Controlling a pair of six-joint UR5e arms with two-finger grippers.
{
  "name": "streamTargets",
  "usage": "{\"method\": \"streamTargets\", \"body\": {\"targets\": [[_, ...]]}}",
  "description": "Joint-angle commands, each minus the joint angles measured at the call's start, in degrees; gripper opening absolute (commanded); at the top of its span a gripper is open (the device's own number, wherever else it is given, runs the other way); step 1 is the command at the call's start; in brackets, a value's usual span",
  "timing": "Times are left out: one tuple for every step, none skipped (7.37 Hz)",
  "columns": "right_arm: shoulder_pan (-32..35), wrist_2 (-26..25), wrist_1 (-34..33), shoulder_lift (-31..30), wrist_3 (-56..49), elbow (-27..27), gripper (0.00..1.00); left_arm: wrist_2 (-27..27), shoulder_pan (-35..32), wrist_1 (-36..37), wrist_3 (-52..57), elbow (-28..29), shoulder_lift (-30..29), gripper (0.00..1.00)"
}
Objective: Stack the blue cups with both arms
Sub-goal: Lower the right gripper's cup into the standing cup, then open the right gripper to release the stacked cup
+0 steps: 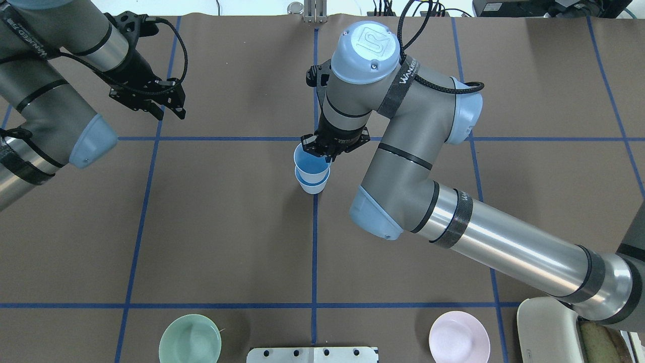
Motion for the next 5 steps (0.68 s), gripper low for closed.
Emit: {"method": "streamTargets", "body": {"targets": [[-0.05,0.05,0.07,-0.09,-0.24,-0.04,0.61,0.00,-0.04,-0.07,0.00,0.00,0.00,0.56],[0.04,0.05,0.07,-0.09,-0.42,-0.04,0.73,0.00,-0.04,-0.07,0.00,-0.09,0.00,0.56],[0.04,0.14,0.07,-0.09,-0.51,-0.04,0.77,0.00,-0.04,-0.07,0.00,-0.09,0.09,0.56],[0.04,0.14,0.07,-0.09,-0.51,0.04,0.84,0.00,-0.04,0.02,0.00,-0.09,0.00,0.56],[0.74,0.14,0.16,-0.17,-0.42,0.57,1.00,0.00,-0.56,0.10,0.00,-0.09,0.00,0.56]]}}
